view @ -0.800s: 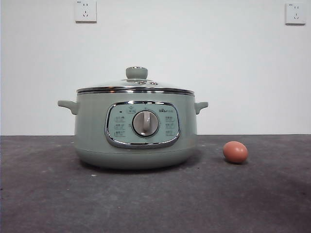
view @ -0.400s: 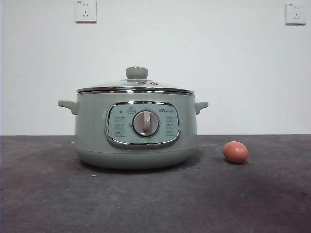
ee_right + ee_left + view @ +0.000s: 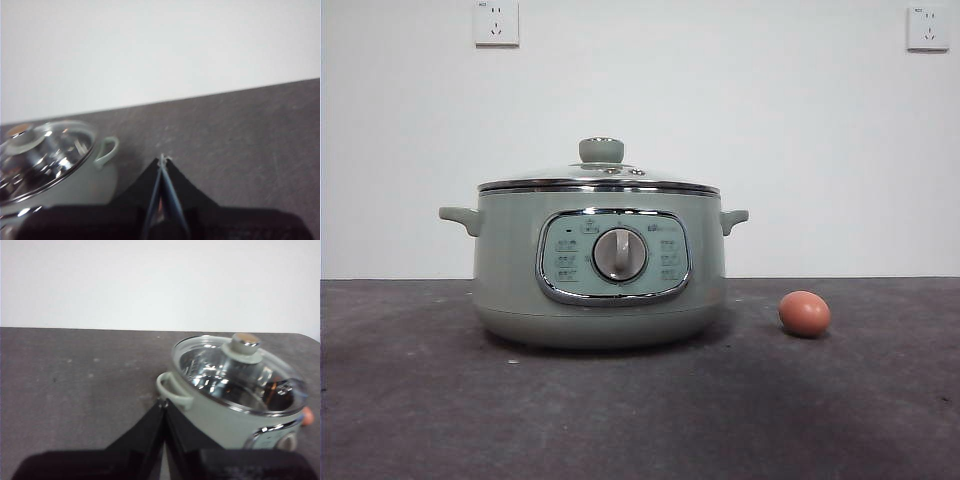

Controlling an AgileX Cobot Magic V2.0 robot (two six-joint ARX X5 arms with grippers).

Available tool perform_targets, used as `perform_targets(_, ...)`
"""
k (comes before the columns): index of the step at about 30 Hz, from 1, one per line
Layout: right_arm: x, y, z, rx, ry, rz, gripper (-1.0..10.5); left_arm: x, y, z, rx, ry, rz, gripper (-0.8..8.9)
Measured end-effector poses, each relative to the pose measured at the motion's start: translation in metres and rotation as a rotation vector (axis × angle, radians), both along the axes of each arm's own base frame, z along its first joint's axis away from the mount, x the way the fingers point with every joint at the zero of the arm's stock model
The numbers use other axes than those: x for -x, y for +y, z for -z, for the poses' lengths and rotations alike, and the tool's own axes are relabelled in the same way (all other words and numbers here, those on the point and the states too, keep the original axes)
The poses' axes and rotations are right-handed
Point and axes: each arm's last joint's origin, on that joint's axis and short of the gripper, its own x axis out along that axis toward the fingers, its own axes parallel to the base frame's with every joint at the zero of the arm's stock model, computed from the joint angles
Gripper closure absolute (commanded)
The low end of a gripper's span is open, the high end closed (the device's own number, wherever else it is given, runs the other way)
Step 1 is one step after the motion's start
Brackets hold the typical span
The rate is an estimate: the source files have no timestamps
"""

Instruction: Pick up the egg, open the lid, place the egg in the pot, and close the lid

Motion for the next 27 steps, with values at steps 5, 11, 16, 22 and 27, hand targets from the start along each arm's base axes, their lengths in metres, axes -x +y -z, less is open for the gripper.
perform_targets(5,-0.001,0.002,-0.036,0.063,0.145,-0.098,9.6,-0.003,-0.002,-0.037,0.000,0.081,0.085,8.20)
perform_targets(11,-0.002,0.004,-0.065,0.136,0.282,-0.202,9.6,-0.009,-0.004,-0.069,-0.008,0.173,0.193,8.20)
perform_targets(16,-0.003,0.005,-0.074,0.182,0.304,-0.221,9.6,-0.012,-0.004,-0.080,-0.013,0.200,0.219,8.19)
perform_targets(22,-0.004,0.005,-0.074,0.197,0.313,-0.227,8.4,-0.013,-0.004,-0.077,-0.009,0.234,0.221,8.04)
perform_targets(27,-0.004,0.005,-0.074,0.199,0.315,-0.228,3.7,-0.012,-0.005,-0.077,-0.006,0.234,0.231,2.65)
